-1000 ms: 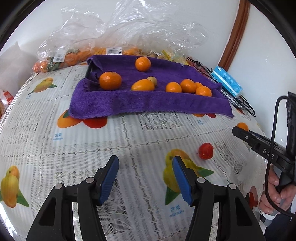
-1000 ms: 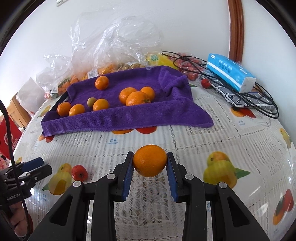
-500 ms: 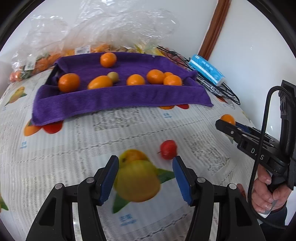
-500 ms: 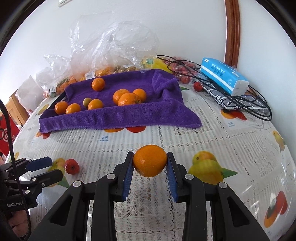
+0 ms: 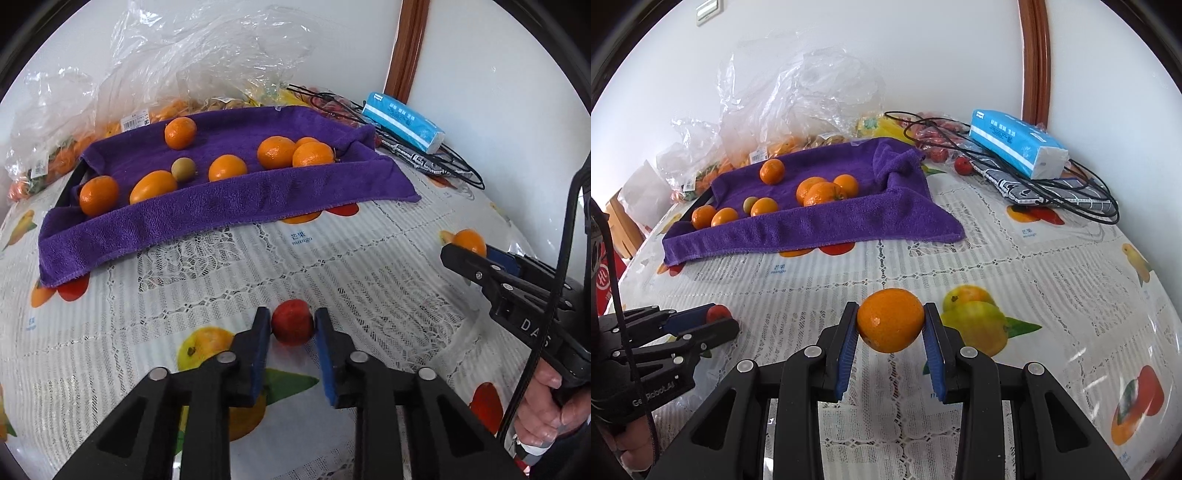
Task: Organize fruits
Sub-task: 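Close the left gripper on a small red fruit while the right gripper holds its orange, then lift both held fruits and carry them over the purple towel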
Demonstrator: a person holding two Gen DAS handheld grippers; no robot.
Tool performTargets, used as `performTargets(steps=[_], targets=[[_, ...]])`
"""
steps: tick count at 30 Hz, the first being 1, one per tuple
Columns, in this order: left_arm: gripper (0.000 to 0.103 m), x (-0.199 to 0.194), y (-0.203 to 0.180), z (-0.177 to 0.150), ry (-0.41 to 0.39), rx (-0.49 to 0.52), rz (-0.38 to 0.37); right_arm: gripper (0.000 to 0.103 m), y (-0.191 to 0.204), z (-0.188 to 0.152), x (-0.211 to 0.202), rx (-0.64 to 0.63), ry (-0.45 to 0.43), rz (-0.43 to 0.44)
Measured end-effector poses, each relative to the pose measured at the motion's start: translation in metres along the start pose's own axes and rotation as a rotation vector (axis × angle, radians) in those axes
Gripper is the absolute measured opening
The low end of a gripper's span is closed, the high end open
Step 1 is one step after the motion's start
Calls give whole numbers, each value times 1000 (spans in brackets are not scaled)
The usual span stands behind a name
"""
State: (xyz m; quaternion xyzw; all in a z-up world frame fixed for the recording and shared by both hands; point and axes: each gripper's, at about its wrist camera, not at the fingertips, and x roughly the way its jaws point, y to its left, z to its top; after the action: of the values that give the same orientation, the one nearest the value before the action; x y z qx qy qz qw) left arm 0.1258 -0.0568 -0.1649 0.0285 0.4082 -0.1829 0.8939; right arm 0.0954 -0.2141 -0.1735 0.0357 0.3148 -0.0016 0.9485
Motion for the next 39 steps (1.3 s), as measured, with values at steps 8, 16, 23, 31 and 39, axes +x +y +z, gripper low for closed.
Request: performTargets(steps=[8,16,23,31,39], targets=[[22,-7,33,-1,-13,-86,19,34,23,-1,2,-49,8,46],[23,-16,79,-5,-21,-152,104,34,52,8,17,-108,33,103],[24,-14,78,-6,-33,-145,102,34,61,10,35,-97,106,169],[24,-15,80,-7,-40,-163,84,34,70,7,39,-135,128,158],[23,-17,84,-9,-51,-178,61,34,72,7,39,-148,129,144]])
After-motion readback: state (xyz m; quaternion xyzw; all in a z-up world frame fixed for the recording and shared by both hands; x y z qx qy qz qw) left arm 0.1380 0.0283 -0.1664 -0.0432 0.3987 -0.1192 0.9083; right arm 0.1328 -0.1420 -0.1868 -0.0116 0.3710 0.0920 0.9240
